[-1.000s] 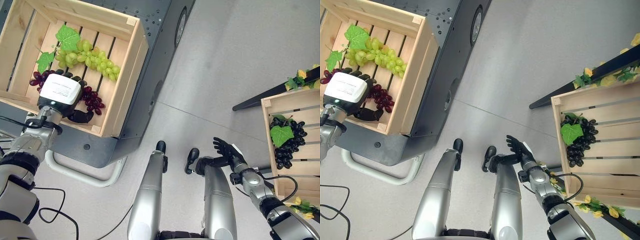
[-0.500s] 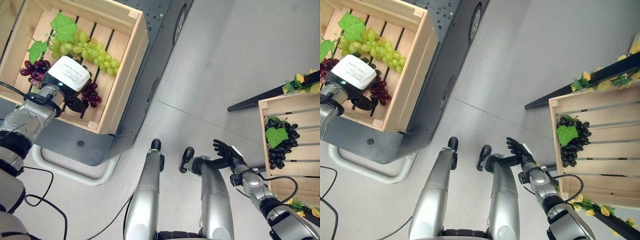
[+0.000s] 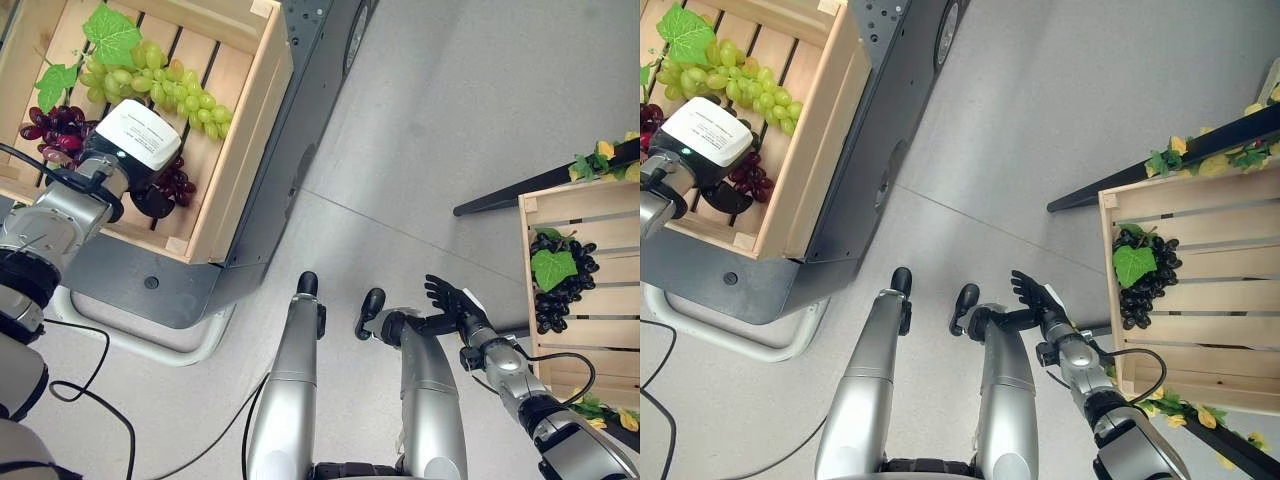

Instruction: Pick up the fruits from the basket on one side to the basket on the other side

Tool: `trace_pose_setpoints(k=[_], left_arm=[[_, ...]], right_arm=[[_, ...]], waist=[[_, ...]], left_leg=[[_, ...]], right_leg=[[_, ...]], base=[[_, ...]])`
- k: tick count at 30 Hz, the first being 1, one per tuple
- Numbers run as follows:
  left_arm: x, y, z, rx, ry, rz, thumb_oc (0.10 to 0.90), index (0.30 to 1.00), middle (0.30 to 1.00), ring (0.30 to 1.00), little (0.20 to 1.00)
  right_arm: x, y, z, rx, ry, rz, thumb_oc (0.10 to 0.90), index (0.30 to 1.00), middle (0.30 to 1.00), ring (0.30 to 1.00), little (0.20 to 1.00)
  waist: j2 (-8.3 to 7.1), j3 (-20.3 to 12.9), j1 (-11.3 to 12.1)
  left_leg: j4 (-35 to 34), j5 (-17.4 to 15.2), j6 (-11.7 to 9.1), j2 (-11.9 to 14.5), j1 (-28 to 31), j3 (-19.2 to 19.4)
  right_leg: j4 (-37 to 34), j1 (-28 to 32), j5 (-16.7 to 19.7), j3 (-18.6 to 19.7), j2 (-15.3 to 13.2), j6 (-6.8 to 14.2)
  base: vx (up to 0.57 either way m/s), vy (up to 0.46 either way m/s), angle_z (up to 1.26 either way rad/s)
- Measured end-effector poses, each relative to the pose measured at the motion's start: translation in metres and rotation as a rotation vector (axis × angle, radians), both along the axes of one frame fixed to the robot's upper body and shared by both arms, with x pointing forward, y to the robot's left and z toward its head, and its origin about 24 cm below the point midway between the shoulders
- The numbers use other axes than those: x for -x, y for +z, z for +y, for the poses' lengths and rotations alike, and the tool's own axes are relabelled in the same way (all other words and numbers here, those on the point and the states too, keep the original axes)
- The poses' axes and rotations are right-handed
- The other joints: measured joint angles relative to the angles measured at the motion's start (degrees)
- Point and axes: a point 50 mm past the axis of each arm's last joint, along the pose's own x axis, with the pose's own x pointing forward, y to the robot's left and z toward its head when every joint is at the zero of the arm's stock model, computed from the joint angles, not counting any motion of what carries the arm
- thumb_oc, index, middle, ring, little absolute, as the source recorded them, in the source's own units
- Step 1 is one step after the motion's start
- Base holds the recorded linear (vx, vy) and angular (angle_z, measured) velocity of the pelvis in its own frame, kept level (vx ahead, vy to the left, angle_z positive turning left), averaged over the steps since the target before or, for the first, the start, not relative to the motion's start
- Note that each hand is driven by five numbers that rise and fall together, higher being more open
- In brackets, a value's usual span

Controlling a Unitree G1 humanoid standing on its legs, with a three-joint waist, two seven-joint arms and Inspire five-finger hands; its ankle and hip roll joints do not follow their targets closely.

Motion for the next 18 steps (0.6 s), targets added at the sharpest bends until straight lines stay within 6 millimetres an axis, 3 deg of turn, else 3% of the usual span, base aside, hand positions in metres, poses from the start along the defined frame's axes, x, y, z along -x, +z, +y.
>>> trace_pose_setpoints(k=[13,18], left_arm=[[0.003,-0.006,0.007,-0.017,0.020,0.004,0.400,0.300,0.300,0.300,0.300],[0.009,-0.014,0.022,-0.035,0.051,0.002,0.400,0.300,0.300,0.300,0.300]], right_arm=[[-0.002,0.003,0.003,-0.016,0.006,-0.027,0.800,0.900,0.900,0.900,0.900],[-0.002,0.003,0.005,-0.046,-0.004,-0.031,0.800,0.900,0.900,0.900,0.900]], waist=[[-0.06,0.0,0.8],[-0.35,0.0,0.1]], left_leg=[[0.0,0.0,-0.1,0.0,0.3,0.0],[-0.3,0.0,-0.1,0.0,1.8,0.1]], right_leg=[[-0.1,0.4,0.0,-0.1,0.0,-0.1],[-0.8,2.0,0.2,-0.1,0.1,-0.2]], base=[[0.00,0.000,0.00],[0.00,-0.007,0.00]])
